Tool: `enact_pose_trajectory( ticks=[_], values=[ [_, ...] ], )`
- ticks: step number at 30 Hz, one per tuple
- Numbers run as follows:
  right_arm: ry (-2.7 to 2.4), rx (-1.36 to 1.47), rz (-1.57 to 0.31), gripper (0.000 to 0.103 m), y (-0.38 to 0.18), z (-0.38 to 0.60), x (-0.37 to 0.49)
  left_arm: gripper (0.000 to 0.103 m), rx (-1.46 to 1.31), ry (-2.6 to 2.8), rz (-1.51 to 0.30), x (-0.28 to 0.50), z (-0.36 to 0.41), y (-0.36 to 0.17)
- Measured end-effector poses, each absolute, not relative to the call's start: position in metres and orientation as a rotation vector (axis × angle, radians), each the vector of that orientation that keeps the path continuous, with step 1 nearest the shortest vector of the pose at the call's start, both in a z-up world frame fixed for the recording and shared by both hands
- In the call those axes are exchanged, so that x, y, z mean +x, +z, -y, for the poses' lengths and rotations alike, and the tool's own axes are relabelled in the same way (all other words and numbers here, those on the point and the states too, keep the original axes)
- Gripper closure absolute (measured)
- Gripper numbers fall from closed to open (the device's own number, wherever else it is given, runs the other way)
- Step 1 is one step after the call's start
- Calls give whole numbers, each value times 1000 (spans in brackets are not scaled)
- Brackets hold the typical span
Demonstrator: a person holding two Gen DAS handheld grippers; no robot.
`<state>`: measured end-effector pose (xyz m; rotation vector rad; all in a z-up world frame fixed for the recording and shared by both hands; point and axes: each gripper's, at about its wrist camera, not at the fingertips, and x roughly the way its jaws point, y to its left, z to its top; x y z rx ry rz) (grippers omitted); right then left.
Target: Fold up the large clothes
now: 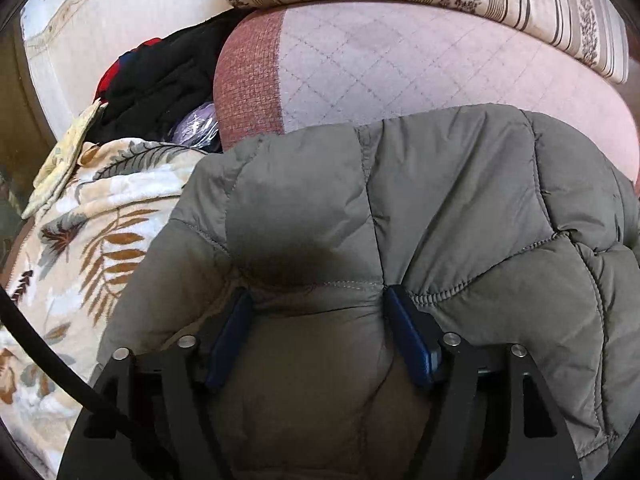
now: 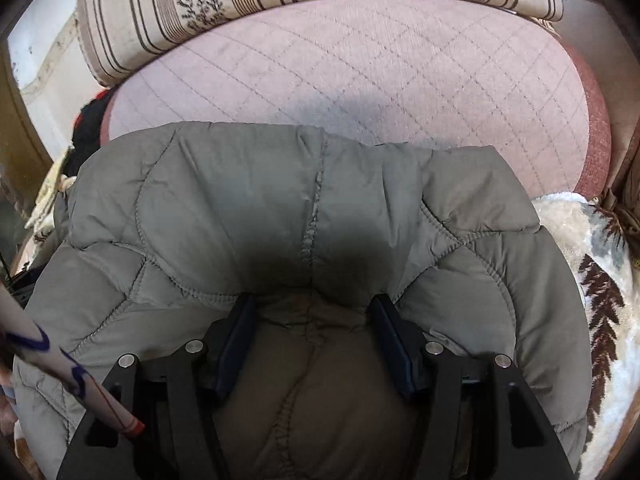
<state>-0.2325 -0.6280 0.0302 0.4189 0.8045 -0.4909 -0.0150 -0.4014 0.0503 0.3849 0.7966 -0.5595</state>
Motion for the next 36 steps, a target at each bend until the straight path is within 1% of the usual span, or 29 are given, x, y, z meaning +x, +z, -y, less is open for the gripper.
enact_pose_trajectory(
  ticks=[3, 7, 10, 15, 20, 24, 29, 36],
  values=[
    [-536, 400, -815, 41, 56, 614, -247, 33, 357, -553, -810, -31, 382, 69],
    [-490, 438, -663, 41, 102, 579, -316, 33, 228, -621, -775, -84, 325, 102],
    [-505, 457, -615, 41, 113, 544, -364, 33, 211, -597, -759, -122, 282, 107],
    [-507, 465, -558, 42, 104, 483, -407, 33, 198, -576, -730, -171, 242, 98],
    [-541, 415, -534, 43, 97, 458, -400, 33, 197, -555, -697, -178, 248, 87],
    [-557, 360, -535, 43, 88, 465, -388, 33, 203, -535, -691, -164, 255, 70],
    [-538, 401, -639, 43, 47, 488, -368, 30, 281, -524, -678, -156, 272, 47],
    [-515, 424, -688, 43, 25, 497, -358, 29, 285, -540, -742, -142, 277, 32]
  ],
)
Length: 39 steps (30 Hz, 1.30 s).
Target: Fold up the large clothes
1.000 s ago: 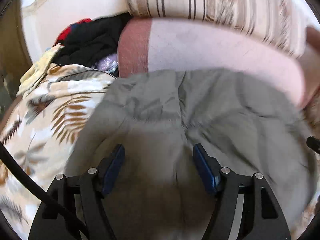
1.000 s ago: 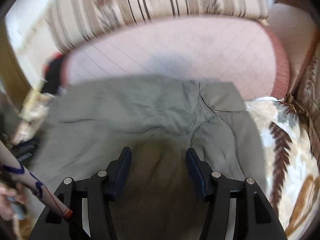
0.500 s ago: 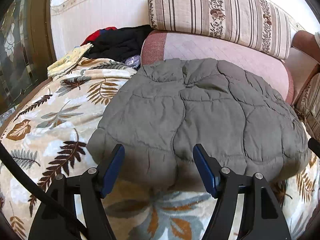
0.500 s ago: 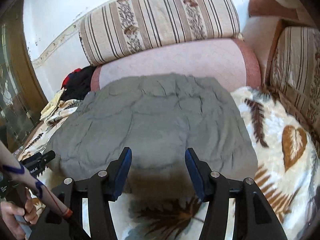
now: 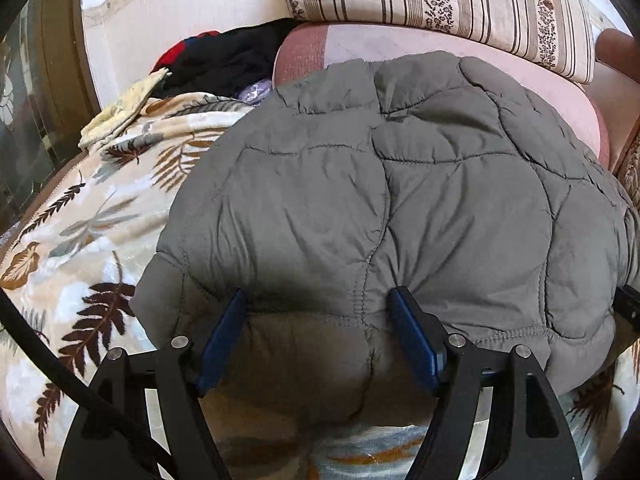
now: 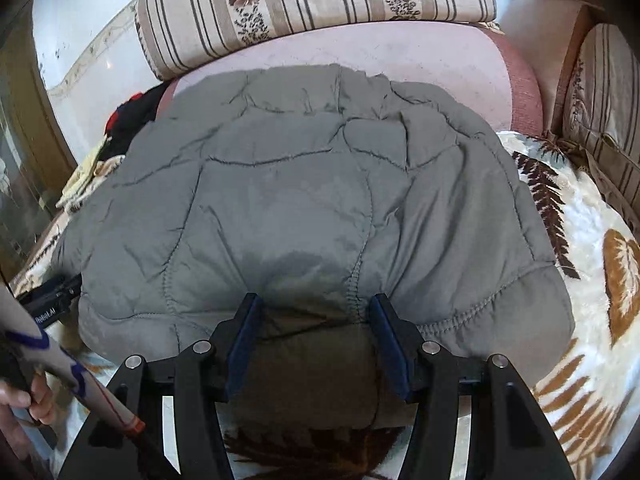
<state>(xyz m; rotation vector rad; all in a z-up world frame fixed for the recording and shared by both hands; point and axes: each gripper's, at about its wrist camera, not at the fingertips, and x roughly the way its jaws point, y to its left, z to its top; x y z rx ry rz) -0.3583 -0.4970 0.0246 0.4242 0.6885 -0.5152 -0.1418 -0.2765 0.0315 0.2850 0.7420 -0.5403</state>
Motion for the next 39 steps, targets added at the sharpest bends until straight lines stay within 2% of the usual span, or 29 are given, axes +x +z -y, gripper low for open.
enact_pose_trajectory(
  ticks=[5, 12, 18, 39],
  values=[
    [-509, 441, -665, 42, 32, 493, -369, 29, 271, -533, -683, -152, 269, 39],
    [-603, 400, -510, 43, 68, 493, -393, 29, 276, -450, -552, -160, 259, 62],
    [-643, 545, -562, 44, 43, 528, -398, 29, 230, -421, -630, -137, 249, 54],
    [-627, 531, -611, 43, 30, 529, -396, 27, 291, -404, -619, -140, 255, 39]
  ],
)
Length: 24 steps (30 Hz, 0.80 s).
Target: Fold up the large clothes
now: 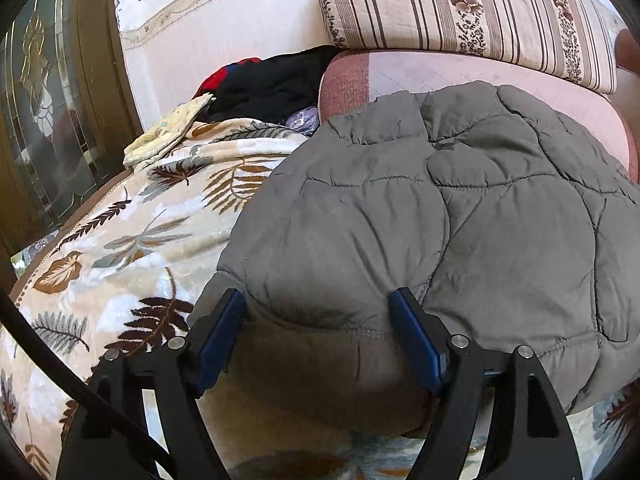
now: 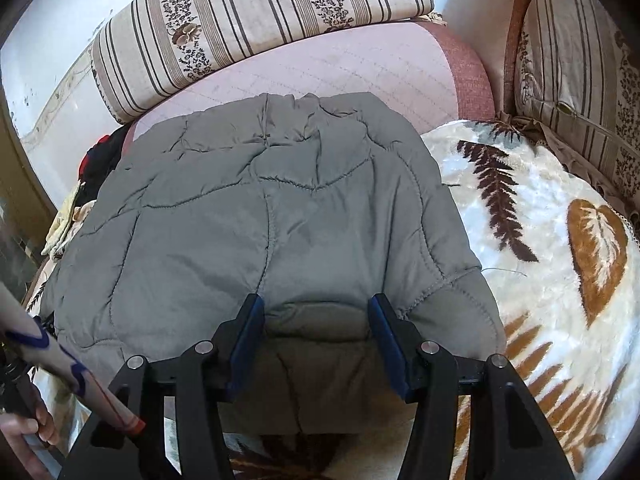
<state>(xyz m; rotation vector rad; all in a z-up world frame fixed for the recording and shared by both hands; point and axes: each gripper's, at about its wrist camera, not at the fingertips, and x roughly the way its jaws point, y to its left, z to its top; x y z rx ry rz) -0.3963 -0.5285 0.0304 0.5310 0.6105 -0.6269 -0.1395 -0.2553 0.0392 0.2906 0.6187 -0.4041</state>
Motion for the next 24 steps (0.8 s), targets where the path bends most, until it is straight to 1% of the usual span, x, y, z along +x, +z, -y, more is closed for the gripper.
enact_pose_trajectory(
  ticks=[7, 9, 11, 12, 13, 14, 15, 17, 19, 24],
  values=[
    [-622, 542, -606, 43, 33, 529, -398, 27, 276, -417, -638, -137, 254, 40],
    [-622, 556, -596, 43, 37, 530, -400, 27, 234, -439, -656, -133, 247, 48],
    [-630, 586, -548, 43, 47, 531, -409, 27, 168, -431, -670, -125, 233, 59],
    [-645, 599, -514, 43, 54, 533, -416, 27, 122, -415, -673, -119, 222, 64],
    [-676, 603, -485, 37, 60, 536, -423, 26, 67, -391, -686, -110, 209, 68],
    [-719, 606, -465, 29, 65, 539, -430, 26, 27, -371, -708, -102, 198, 68],
    [-757, 623, -440, 26, 67, 543, -439, 26, -26, -359, -761, -89, 185, 65],
    [-784, 697, -418, 26, 64, 553, -453, 26, -127, -385, -866, -69, 168, 53],
    [-797, 797, -434, 26, 55, 563, -461, 26, -236, -430, -947, -58, 156, 42],
    [-776, 1008, -420, 26, 34, 576, -477, 26, -367, -483, -1023, -52, 147, 30]
  ],
)
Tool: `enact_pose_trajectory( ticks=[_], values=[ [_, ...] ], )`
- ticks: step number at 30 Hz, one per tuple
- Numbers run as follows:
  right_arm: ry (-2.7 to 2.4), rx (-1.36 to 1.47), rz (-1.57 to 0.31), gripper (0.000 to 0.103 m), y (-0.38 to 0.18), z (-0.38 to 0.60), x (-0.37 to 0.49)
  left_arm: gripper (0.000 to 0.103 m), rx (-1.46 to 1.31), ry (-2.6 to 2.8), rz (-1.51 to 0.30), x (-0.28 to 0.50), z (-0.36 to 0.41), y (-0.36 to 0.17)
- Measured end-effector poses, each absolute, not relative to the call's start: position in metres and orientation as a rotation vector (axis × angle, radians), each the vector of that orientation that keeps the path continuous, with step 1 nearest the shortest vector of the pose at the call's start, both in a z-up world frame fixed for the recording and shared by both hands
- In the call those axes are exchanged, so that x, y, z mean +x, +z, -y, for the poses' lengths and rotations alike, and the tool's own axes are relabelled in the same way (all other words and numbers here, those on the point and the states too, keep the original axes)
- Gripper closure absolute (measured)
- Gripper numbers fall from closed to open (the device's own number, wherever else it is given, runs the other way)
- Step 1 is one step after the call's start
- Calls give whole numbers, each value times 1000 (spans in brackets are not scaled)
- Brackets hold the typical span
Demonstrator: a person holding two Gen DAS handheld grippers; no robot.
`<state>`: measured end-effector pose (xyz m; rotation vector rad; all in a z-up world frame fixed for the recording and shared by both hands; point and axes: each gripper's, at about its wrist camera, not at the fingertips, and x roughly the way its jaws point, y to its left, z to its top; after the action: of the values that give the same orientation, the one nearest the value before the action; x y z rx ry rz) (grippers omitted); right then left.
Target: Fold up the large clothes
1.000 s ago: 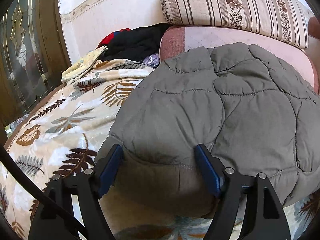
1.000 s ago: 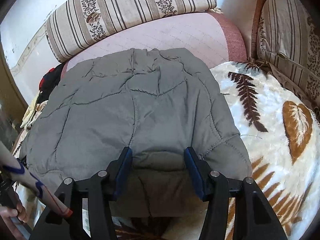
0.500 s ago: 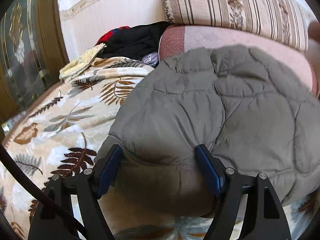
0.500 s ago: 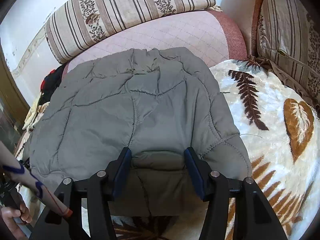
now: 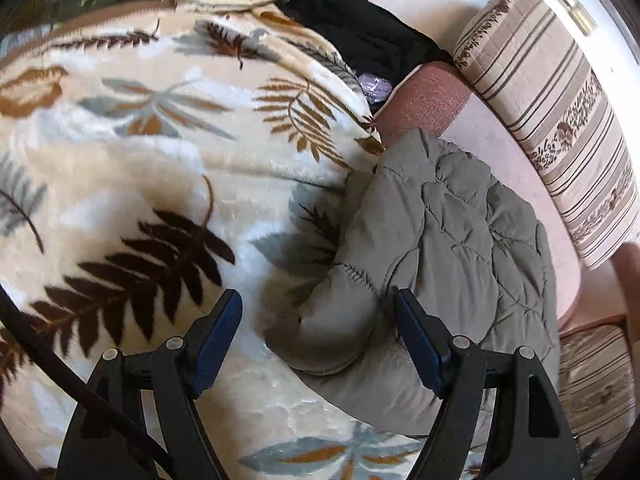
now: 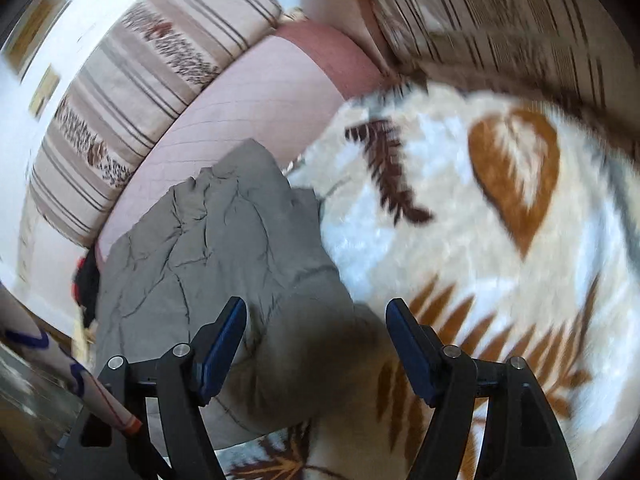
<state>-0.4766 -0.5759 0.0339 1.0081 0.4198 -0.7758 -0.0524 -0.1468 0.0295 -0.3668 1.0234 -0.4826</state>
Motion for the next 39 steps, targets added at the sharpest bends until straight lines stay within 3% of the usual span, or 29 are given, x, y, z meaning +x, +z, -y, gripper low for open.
enact_pose_trajectory(
  ticks=[5, 16, 21, 25, 26, 29, 30, 35, 39],
  values=[
    [-712, 1192, -365, 20, 14, 580, -486, 26, -518, -541, -1107, -49, 145, 11],
    [-718, 1307, -348, 18, 2, 579, -495, 20, -643, -575, -1203, -48, 143, -3],
    [-689, 1314, -335, 14, -10, 581, -486, 8, -599, -584, -1181, -47, 155, -5],
    [-667, 1224, -350, 15, -10, 584, -466, 6, -483, -580, -1120, -50, 173, 1],
    [-654, 1201, -355, 29, -8, 584, -463, 8, -463, -584, -1102, -51, 175, 3],
    [-635, 1131, -370, 54, -1, 583, -458, 41, -348, -581, -1023, -56, 185, 16],
    [-642, 1090, -382, 57, 6, 580, -455, 51, -287, -576, -977, -61, 190, 25],
    [-773, 636, -497, 68, 50, 543, -427, 62, -12, -517, -766, -94, 215, 52],
    [-794, 512, -508, 71, 67, 528, -422, 64, 10, -517, -744, -97, 213, 59]
  ],
)
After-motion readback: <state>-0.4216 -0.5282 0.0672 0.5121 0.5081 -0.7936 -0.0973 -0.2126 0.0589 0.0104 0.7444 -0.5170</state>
